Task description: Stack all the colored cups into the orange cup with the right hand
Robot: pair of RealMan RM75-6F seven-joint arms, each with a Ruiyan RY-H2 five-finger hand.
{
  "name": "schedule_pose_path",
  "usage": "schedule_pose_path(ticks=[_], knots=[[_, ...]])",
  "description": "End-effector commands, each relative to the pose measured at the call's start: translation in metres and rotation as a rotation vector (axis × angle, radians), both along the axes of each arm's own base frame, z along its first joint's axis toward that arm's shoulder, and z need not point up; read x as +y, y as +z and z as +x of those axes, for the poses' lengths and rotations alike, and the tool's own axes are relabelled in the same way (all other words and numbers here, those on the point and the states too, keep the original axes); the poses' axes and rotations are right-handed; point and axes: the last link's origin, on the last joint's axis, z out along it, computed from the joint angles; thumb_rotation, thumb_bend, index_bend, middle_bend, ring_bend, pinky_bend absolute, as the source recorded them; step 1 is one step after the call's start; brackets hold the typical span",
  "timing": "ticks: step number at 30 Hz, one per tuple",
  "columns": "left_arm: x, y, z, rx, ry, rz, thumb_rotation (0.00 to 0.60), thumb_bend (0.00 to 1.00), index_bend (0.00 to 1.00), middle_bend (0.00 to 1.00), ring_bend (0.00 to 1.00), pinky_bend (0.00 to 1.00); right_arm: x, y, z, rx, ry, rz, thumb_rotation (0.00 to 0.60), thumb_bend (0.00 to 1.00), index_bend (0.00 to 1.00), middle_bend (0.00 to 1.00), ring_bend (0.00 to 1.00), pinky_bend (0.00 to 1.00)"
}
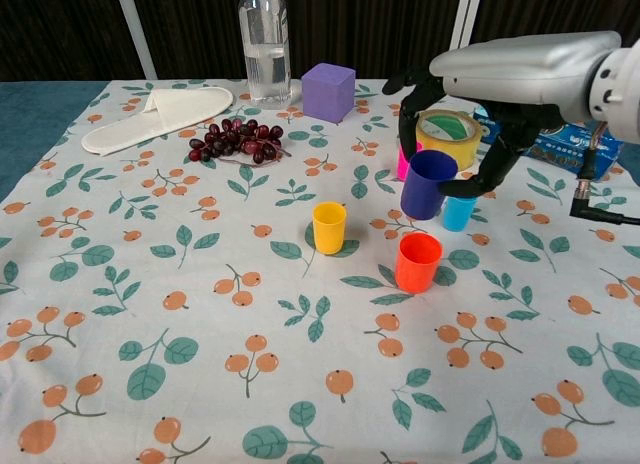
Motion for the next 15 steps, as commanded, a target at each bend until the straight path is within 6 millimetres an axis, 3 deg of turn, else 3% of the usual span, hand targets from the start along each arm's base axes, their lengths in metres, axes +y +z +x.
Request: schedule_pose_path(ticks=[1,15], knots=[[-0.001,0.0,0.0,-0.001,0.0,0.002,0.6,0.12,0.36,0.97,0.88,0.78,0.006,-0.003,-0.009,-0.01,-0.009,0.01,0.6,0.39,0.48,0.0,0.11,0.04],[0.0,0.0,0.0,0.001,0.008,-0.002,0.6,0.12,0.36,0.97,0.88,0.78,0.008,-0.03,-0.016,-0.019,0.02,0.035,0.6,0.39,0.48,0.0,0.11,0.04]])
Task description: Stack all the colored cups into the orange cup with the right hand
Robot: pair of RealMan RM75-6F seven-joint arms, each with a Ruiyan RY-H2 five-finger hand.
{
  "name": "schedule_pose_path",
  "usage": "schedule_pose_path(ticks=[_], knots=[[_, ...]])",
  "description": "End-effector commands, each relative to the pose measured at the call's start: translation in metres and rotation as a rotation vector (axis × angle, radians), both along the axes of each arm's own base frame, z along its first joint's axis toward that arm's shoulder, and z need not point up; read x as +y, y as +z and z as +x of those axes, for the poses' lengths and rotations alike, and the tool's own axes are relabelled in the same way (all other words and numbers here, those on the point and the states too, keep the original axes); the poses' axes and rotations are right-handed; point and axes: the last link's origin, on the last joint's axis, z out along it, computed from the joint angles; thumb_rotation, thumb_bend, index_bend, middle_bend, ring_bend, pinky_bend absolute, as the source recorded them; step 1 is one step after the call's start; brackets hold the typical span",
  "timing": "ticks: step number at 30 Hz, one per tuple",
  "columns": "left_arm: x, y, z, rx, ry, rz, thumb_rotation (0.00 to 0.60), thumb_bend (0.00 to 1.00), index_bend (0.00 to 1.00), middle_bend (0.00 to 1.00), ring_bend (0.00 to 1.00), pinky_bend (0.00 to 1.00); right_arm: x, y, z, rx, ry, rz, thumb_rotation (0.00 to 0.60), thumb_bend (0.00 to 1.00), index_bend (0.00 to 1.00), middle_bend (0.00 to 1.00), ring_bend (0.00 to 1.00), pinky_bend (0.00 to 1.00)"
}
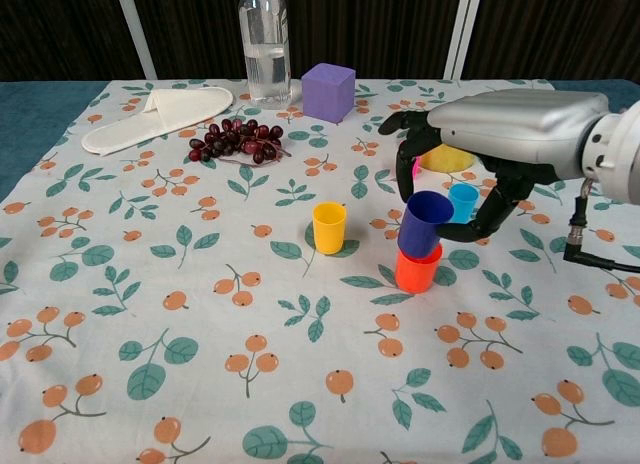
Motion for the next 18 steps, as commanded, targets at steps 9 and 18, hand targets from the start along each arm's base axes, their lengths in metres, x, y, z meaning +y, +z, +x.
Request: schedule_pose_path(ticks=[9,18], knots=[[0.0001,0.0014,-0.0009,-0.003,0.003,0.002,0.6,0.12,0.36,0.97,0.88,0.78,-0.009,-0.0091,-0.0021,0.002,-0.027,-0.001,0.6,0.39,0.48,0.0,0.11,0.04],[0.0,0.0013,-0.0006,0.002,0.003,0.004,0.6,0.12,0.36,0.97,0.88,0.78,-0.011,-0.0054,-0.0084,-0.002,-0.045,-0.004,0.6,0.39,0.48,0.0,0.11,0.04]])
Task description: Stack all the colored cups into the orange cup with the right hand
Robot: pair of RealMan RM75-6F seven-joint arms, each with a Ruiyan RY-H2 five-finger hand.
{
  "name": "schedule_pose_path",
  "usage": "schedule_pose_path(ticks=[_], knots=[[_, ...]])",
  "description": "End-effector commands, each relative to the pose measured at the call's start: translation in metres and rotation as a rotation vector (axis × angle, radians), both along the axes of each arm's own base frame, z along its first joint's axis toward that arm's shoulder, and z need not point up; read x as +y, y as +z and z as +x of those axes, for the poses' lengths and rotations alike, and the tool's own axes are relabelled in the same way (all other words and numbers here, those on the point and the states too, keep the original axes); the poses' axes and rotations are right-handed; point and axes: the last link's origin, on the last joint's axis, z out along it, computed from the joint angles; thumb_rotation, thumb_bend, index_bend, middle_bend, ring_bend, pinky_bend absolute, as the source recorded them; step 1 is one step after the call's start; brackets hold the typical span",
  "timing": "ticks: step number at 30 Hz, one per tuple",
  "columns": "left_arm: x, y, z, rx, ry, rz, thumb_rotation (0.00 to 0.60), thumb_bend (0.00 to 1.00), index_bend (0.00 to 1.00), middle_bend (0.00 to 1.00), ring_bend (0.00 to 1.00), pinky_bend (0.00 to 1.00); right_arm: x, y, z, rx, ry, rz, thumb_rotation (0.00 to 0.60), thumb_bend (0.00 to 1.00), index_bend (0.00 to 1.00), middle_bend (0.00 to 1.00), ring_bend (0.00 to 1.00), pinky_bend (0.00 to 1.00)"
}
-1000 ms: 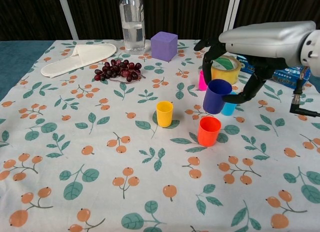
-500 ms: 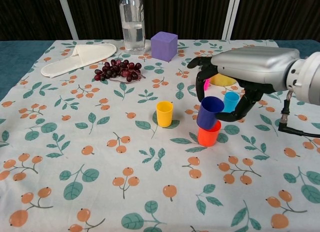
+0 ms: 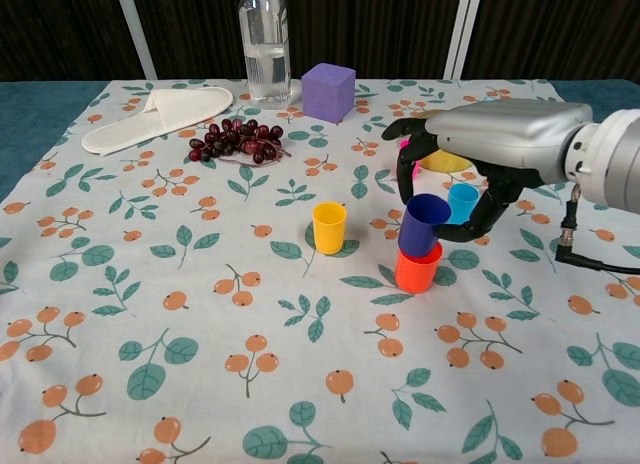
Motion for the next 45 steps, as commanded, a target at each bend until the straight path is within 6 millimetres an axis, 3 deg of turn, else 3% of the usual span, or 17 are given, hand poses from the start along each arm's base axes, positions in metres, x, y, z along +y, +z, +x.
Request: schedule_pose_path(ticks=[1,29,31,37,45], knots=[[0.0,0.0,0.0,0.001,0.0,0.0,0.6,0.12,0.36,0.97,0.88,0.78,0.001,0.002,-0.002,-0.004,-0.006,0.003,0.6,0.39,0.48,0.0,0.11,0.04],[0.0,0.0,0.0,0.001,0.001,0.002,0.6,0.12,0.36,0.97,0.88,0.78,-0.004,-0.012,-0.009,0.001,-0.029,0.031,0.6,0.39,0.46,0.0,0.11,0.04],[-0.001,0.001,0.0,0.001,0.001,0.003,0.6,0.12,0.36,0.97,0.88,0.78,-0.004,-0.012,-0.009,0.004,-0.03,0.03,0.6,0.39,0.43,0.0,0.11,0.04],[0.0,0.001,0.0,0.001,0.002,0.002,0.6,0.12,0.36,0.97,0.88,0.78,-0.003,-0.012,-0.01,0.029,-0.029,0.043,0.6,0.39,0.14,0.0,0.11,0.04],[-0.002,0.001,0.001,-0.002,-0.005,0.005,0.6,0.12,0.36,0.97,0.88,0.78,-0.004,-0.008,0.0,0.019,-0.025,0.033,0.6,0.39,0.15,0.0,0.11,0.04]])
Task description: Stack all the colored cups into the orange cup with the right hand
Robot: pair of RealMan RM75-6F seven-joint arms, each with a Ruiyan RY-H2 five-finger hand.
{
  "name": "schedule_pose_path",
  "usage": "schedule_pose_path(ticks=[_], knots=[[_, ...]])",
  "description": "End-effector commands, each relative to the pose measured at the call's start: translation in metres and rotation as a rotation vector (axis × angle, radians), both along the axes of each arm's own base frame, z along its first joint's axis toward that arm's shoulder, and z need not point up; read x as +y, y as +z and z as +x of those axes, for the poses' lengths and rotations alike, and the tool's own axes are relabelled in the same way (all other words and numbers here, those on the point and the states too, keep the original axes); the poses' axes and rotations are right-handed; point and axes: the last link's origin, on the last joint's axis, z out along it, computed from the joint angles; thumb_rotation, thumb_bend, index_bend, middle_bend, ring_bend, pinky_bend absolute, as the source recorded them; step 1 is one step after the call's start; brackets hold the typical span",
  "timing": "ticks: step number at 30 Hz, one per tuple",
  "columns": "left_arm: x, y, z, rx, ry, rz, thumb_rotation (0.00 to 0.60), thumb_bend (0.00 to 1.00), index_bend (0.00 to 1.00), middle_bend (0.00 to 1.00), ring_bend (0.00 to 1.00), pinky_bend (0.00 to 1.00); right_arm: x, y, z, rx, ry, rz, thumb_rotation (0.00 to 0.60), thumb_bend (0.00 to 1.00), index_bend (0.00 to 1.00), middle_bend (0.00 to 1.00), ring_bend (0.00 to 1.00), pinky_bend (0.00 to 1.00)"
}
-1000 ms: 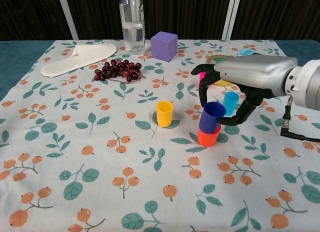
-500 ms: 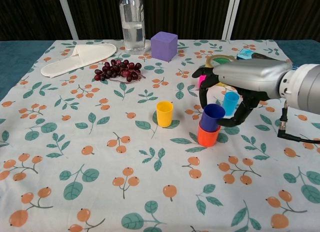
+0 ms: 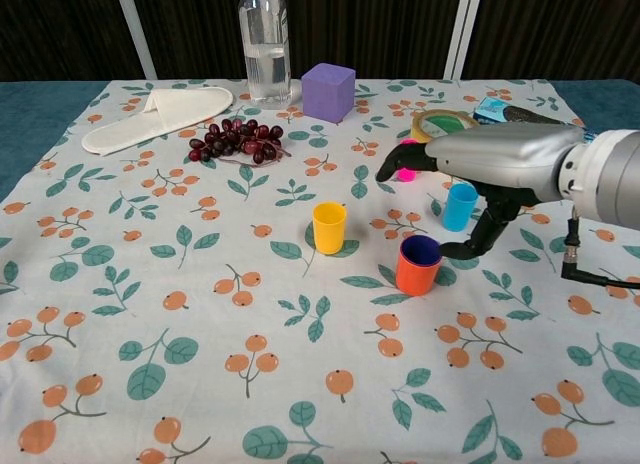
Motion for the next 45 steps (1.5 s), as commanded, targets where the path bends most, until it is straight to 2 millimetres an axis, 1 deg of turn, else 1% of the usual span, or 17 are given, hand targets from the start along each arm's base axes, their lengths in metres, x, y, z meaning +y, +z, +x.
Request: schedule_pose_path(ticks=[1,3,7,12,16,23,31,35,45], knots=[[0.0,0.0,-0.001,0.001,0.003,0.0,0.6,0.12,0.36,0.97,0.88,0.78,-0.003,0.002,0.009,-0.023,0.01,-0.017,0.6,0.39,0.18,0.0,0.11,0.04],[0.0,0.0,-0.001,0.001,0.005,0.0,0.6,0.12,0.36,0.97,0.88,0.78,-0.006,0.002,0.016,-0.042,0.018,-0.031,0.6,0.39,0.22,0.0,0.11,0.04],[0.001,-0.001,-0.001,0.0,0.004,-0.003,0.6,0.12,0.36,0.97,0.88,0.78,-0.016,-0.004,0.031,-0.064,0.03,-0.06,0.6,0.39,0.24,0.0,0.11,0.04],[0.001,-0.001,-0.001,0.0,0.008,-0.003,0.6,0.12,0.36,0.97,0.88,0.78,-0.029,-0.021,0.05,-0.057,0.02,-0.053,0.6,0.39,0.28,0.0,0.11,0.04],[0.001,0.001,-0.003,-0.002,0.012,0.005,0.6,0.12,0.36,0.97,0.88,0.78,-0.034,-0.035,0.059,-0.039,0.015,-0.047,0.6,0.39,0.28,0.0,0.11,0.04],[0.002,0.003,-0.005,-0.008,0.017,0.004,0.6,0.12,0.36,0.97,0.88,0.78,-0.042,-0.056,0.063,-0.016,-0.02,-0.042,0.6,0.39,0.31,0.0,0.11,0.04],[0.002,0.007,-0.008,-0.021,0.021,0.014,0.6,0.12,0.36,0.97,0.88,0.78,-0.044,-0.07,0.061,0.008,-0.03,-0.037,0.6,0.39,0.33,0.0,0.11,0.04],[0.002,0.008,-0.009,-0.024,0.02,0.016,0.6,0.12,0.36,0.97,0.88,0.78,-0.044,-0.073,0.059,0.009,-0.038,-0.033,0.6,0.39,0.35,0.0,0.11,0.04],[0.002,0.007,-0.008,-0.023,0.02,0.014,0.6,0.12,0.36,0.97,0.88,0.78,-0.044,-0.076,0.058,0.008,-0.037,-0.035,0.6,0.39,0.37,0.0,0.12,0.04]])
